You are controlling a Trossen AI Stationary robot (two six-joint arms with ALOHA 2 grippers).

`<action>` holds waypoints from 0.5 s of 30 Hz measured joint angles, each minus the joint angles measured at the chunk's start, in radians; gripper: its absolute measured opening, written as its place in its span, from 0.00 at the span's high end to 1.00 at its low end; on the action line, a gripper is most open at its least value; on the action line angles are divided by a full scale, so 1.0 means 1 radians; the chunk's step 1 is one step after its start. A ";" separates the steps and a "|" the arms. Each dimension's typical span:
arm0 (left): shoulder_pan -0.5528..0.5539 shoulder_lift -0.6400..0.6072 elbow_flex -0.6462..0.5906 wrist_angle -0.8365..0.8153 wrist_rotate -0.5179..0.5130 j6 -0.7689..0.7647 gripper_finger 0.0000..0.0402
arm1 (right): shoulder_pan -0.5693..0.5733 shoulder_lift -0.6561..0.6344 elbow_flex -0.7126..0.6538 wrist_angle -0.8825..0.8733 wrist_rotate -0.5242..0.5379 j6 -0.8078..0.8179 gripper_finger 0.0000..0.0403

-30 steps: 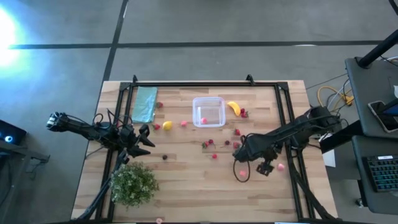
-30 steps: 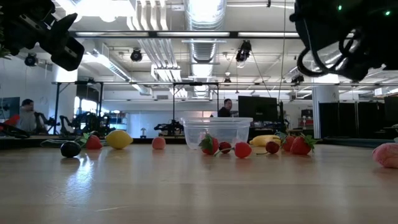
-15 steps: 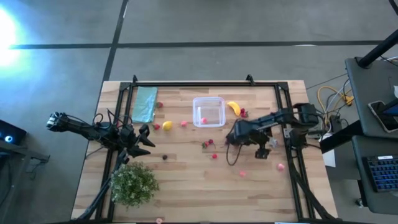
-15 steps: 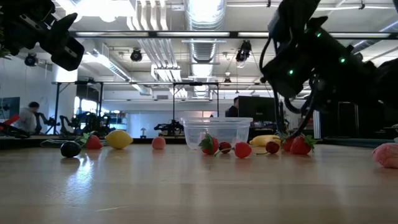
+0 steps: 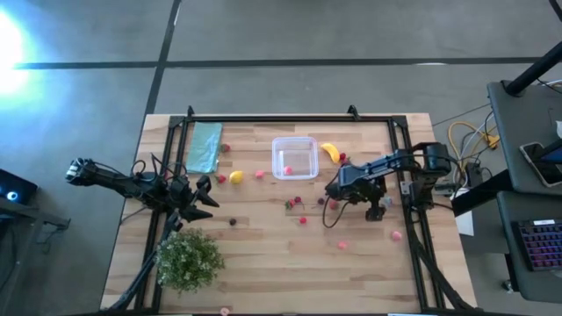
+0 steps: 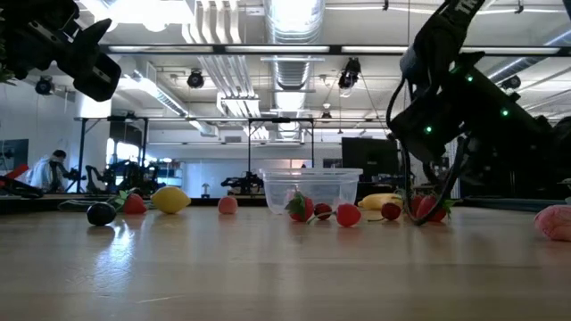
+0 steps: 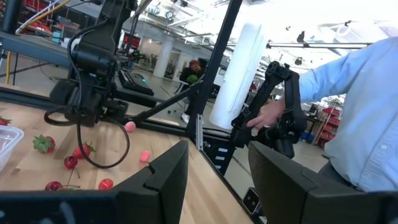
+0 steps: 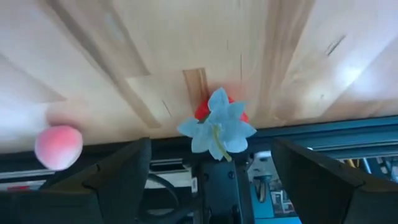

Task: Pick and placing Produce into tupperware
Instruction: Put the red strawberry into the transparent bin

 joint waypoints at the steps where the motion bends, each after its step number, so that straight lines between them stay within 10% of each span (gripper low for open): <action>1: 0.000 0.000 0.000 0.000 0.000 0.000 0.61 | 0.000 0.000 -0.011 0.010 0.000 0.007 0.19; 15: 0.000 0.002 0.000 0.000 0.003 0.000 0.61 | -0.002 0.000 -0.114 0.140 0.005 0.047 0.19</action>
